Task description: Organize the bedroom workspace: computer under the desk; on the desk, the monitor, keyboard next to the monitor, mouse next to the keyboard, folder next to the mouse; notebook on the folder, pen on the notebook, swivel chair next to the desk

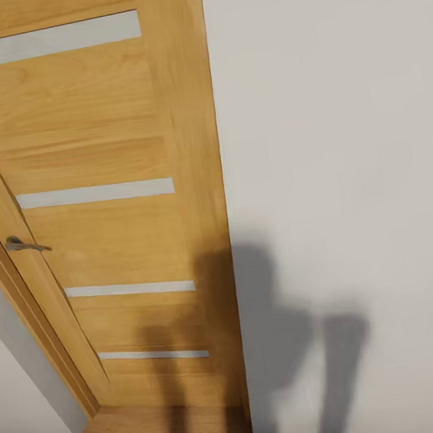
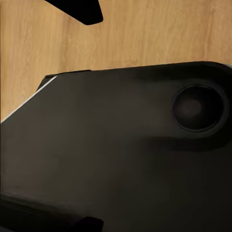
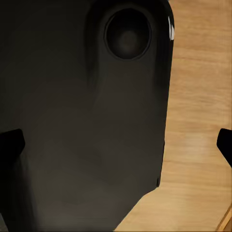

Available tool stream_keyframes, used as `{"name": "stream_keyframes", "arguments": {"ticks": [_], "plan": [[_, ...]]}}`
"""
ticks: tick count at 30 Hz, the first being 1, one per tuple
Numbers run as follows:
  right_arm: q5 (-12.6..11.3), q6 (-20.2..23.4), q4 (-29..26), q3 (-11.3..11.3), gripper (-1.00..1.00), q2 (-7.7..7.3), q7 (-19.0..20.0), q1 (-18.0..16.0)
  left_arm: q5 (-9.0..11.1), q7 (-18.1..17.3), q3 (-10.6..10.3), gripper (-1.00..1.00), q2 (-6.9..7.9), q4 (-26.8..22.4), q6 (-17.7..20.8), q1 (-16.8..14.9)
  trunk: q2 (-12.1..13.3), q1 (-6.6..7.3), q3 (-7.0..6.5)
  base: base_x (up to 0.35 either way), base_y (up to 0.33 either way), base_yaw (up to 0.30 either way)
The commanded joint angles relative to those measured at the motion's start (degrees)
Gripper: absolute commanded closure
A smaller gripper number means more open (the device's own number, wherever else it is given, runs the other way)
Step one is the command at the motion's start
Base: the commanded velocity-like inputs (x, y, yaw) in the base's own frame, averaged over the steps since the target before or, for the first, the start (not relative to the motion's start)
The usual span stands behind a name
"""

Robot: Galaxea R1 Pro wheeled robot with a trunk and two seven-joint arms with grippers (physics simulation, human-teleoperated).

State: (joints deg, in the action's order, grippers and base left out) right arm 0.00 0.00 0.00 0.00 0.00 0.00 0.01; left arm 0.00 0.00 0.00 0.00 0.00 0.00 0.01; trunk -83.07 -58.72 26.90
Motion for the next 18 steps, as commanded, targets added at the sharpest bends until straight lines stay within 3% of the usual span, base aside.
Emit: {"name": "stream_keyframes", "arguments": {"ticks": [1,5,8,18], "plan": [[0.0,0.0,0.0,0.0,-1.00,0.00,0.0,0.0,0.0,0.0,0.0,-1.00,0.00,0.0,0.0,0.0,0.0,0.00,0.03,0.000,0.000,0.000],[-0.3,-0.6,-0.5,-0.1,-1.00,1.23,-0.3,-0.8,-0.1,-0.1,0.0,-1.00,-1.30,-1.1,-0.2,0.8,0.0,0.00,0.03,0.000,0.000,0.000],[-0.3,-1.0,-0.8,-0.1,-1.00,1.25,-0.3,-1.1,-0.1,-0.1,0.0,-1.00,-2.23,-1.3,-0.2,1.3,0.0,0.00,0.03,0.000,0.000,0.000],[-0.4,-4.2,-1.2,-0.1,-1.00,0.72,-0.3,-1.8,-0.1,-0.1,0.0,-1.00,-2.46,-1.8,-0.1,2.3,4.0,2.19,-1.77,0.000,0.000,0.000]]}}
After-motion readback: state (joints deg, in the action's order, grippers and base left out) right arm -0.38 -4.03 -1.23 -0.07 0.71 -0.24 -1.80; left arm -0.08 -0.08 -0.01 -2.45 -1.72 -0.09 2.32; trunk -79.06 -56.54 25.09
